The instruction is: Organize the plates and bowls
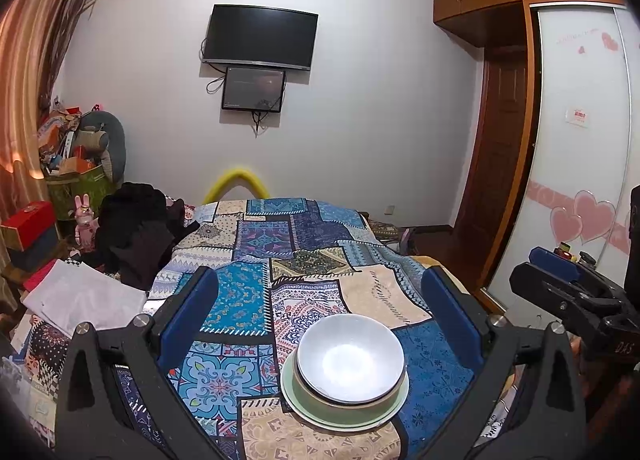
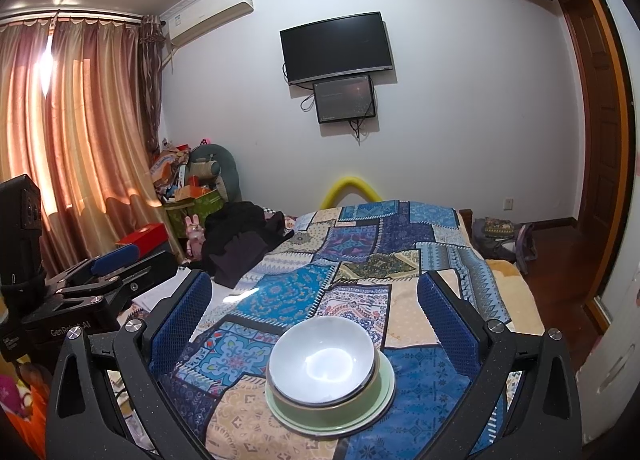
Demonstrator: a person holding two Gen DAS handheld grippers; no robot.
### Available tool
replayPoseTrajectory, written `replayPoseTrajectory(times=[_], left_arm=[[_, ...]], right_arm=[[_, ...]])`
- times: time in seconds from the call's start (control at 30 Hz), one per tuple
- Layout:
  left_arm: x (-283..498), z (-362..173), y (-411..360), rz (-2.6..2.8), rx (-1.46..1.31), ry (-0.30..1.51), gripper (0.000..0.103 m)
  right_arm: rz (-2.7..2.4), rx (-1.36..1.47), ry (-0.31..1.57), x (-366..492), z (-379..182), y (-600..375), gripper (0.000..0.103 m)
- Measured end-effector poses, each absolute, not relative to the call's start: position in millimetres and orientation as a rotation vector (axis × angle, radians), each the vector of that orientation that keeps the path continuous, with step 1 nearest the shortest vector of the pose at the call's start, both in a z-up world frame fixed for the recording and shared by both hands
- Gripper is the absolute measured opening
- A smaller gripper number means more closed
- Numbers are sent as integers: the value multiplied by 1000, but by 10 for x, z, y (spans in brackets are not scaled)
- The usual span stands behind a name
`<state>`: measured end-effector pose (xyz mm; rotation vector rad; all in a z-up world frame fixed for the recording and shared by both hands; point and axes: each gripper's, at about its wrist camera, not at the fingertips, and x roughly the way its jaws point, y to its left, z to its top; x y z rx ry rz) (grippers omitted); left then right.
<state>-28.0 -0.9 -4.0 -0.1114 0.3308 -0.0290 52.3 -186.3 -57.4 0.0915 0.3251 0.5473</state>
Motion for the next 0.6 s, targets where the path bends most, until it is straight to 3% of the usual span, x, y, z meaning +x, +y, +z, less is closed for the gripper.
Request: replayPoseTrajectory(times=[0.6], left_arm=[[-265, -54, 11, -37, -114, 334, 103]], right_arm=[[546, 88, 326, 516, -581, -1860, 102]])
